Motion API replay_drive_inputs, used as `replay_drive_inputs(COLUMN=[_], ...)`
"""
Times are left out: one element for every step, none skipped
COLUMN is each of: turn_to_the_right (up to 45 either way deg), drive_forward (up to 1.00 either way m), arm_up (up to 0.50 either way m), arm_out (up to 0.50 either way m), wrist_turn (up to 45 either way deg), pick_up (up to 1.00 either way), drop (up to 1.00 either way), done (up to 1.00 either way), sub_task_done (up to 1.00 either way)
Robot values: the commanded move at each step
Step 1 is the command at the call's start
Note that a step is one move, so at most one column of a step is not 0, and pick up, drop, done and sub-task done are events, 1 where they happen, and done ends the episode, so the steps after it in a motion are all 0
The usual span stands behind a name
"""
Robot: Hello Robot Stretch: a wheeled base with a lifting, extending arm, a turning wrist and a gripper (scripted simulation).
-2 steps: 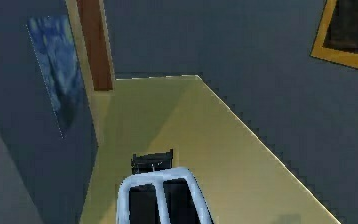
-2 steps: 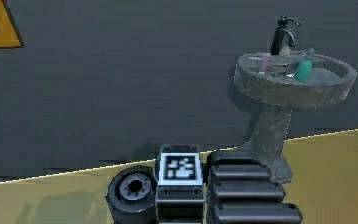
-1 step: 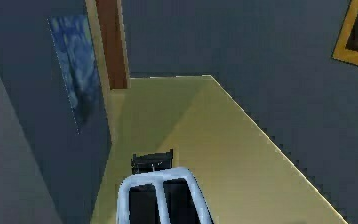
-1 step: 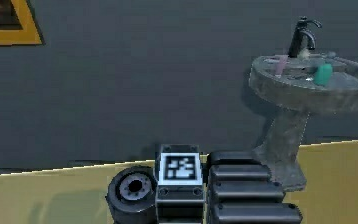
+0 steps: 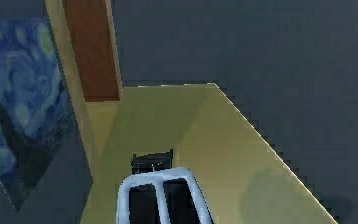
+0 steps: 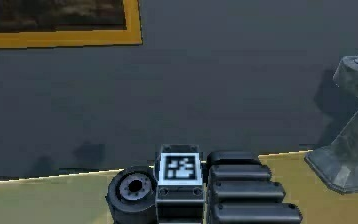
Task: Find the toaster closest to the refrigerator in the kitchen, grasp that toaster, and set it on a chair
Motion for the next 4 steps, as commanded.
replay_drive_inputs(turn_to_the_right=[-6.0,0.0,-3.0,0.0], drive_forward=[0.00,1.00,0.00,0.40], arm_up=[0.00,0.00,0.00,0.00], arm_out=[0.00,0.00,0.00,0.00], wrist_turn=[0.0,0.0,0.0,0.0], pick_up=[0.00,0.00,0.00,0.00], drop=[0.00,0.00,0.00,0.00], done=[0.00,0.00,0.00,0.00], sub_task_done=[0.00,0.00,0.00,0.00])
